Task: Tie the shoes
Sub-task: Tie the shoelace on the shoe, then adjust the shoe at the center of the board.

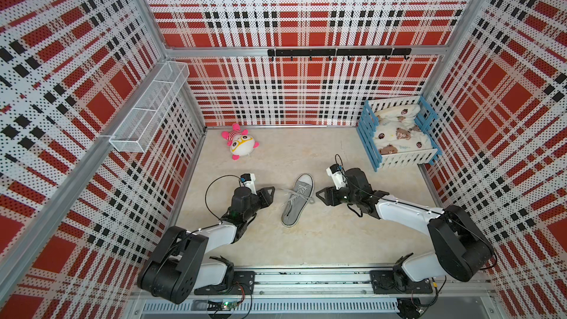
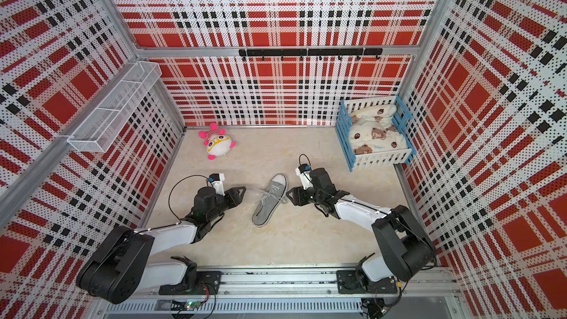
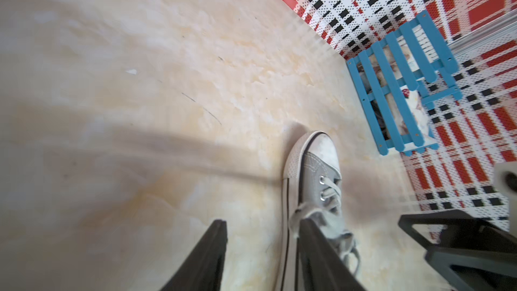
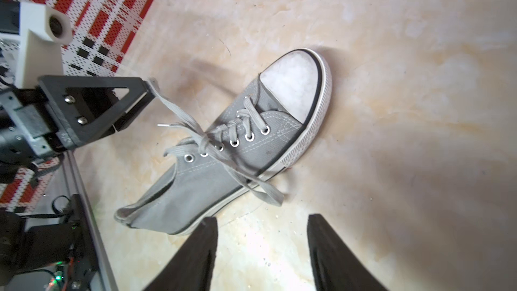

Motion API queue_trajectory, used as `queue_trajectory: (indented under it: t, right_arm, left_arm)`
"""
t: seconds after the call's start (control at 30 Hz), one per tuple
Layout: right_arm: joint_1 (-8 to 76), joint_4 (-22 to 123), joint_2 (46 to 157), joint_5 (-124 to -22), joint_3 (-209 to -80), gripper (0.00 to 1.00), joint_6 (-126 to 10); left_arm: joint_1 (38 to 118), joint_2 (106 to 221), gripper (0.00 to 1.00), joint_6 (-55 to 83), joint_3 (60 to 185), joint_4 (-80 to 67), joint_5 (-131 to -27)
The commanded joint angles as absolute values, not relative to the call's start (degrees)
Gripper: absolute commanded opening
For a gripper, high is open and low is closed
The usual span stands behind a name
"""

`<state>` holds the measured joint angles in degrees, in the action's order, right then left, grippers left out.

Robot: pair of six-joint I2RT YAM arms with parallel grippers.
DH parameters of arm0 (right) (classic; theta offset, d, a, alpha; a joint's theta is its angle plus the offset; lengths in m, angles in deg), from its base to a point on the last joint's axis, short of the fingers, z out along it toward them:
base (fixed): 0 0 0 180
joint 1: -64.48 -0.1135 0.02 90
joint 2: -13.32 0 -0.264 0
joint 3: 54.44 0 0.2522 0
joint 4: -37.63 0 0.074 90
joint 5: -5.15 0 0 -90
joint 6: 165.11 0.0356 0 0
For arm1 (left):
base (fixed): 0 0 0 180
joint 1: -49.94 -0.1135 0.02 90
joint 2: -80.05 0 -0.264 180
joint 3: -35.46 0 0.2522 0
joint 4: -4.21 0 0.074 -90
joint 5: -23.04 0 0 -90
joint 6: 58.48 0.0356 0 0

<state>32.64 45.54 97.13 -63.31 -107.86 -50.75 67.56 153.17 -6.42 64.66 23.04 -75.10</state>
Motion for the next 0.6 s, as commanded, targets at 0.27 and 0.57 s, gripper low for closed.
queue_trajectory:
  t: [0.27, 0.57]
  right_arm:
    - [30.44, 32.25, 108.68, -60.18, -110.19, 0.76, -41.79]
    - [30.78, 27.3, 117.86, -55.91, -116.3, 0.78, -39.24]
  left_arm:
    - [71.65, 145.63, 0.58, -0.12, 64.78, 15.04, -72.22]
    - [79.2, 152.61, 0.58, -7.42, 64.82, 27.12, -86.29]
